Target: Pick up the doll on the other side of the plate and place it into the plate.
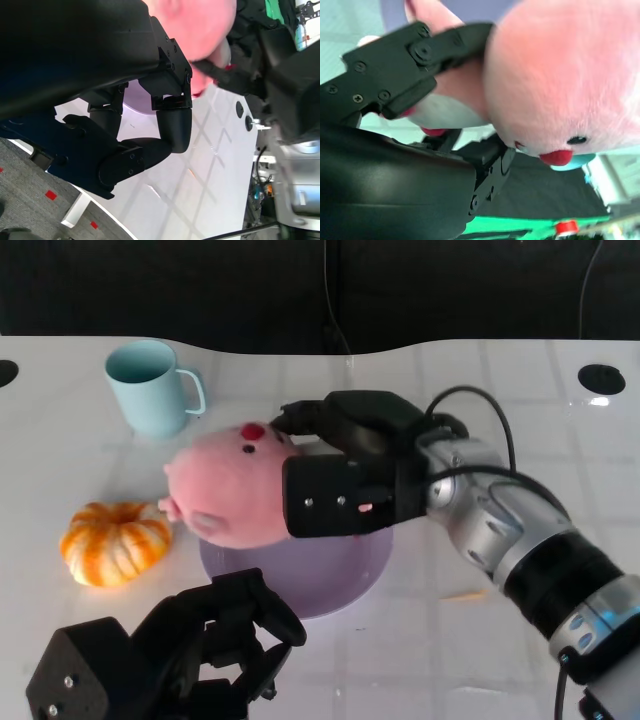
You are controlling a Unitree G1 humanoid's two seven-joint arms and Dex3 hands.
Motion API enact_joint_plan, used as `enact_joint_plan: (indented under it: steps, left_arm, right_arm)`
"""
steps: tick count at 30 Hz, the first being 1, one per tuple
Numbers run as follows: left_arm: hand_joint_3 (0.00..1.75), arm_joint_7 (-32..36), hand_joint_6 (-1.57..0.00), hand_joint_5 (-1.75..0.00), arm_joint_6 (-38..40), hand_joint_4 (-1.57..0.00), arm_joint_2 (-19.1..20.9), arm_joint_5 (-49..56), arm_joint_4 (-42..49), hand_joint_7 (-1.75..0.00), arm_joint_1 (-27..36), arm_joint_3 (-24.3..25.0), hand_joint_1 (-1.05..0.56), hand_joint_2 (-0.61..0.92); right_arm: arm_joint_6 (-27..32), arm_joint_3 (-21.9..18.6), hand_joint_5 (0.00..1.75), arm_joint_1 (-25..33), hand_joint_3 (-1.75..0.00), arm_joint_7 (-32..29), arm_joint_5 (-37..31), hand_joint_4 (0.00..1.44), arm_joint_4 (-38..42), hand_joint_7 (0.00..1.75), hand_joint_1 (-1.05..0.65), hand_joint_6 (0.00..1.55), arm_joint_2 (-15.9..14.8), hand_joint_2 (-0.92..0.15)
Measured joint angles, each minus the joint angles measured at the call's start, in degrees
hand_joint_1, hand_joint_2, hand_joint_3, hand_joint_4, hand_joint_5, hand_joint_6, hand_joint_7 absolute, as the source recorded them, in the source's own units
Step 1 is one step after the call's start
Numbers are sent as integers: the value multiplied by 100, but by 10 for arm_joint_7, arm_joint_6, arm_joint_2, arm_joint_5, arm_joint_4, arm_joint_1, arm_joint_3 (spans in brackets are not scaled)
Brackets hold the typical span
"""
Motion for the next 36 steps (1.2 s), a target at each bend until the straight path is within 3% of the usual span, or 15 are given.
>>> enact_joint_plan:
  steps: [6,14,24,27,29,34,36]
  left_arm:
    - [90,0,-64,-175,-4,-64,1,0,5,-140,0,0,-28,68]
    - [89,0,-64,-175,-5,-62,3,0,5,-139,0,1,-28,68]
    - [88,0,-64,-175,-7,-63,4,2,6,-138,-1,0,-29,69]
    - [88,0,-64,-175,-7,-62,4,2,6,-138,-2,-1,-29,69]
    - [88,0,-65,-175,-7,-62,4,1,6,-137,-2,-1,-28,69]
    - [87,0,-65,-175,-7,-62,2,3,6,-138,-2,-3,-30,70]
    - [87,0,-66,-175,-7,-62,1,7,5,-138,-2,-3,-30,70]
  right_arm:
    - [35,5,8,-6,-24,92,-3,2,-72,1,-95,7,-22,-92]
    - [46,0,10,6,-20,143,5,6,-179,2,-95,10,-58,-92]
    - [8,-44,21,128,-19,128,31,29,-341,6,-73,27,-138,-92]
    - [-29,-70,30,181,-9,90,49,50,-375,11,-60,46,-152,-92]
    - [-64,-87,33,218,-7,59,63,56,-386,12,-57,50,-157,-92]
    - [-142,-128,106,301,-3,7,104,53,-400,19,-36,75,-171,-91]
    - [-158,-142,117,325,-3,2,120,54,-405,24,-30,80,-180,-90]
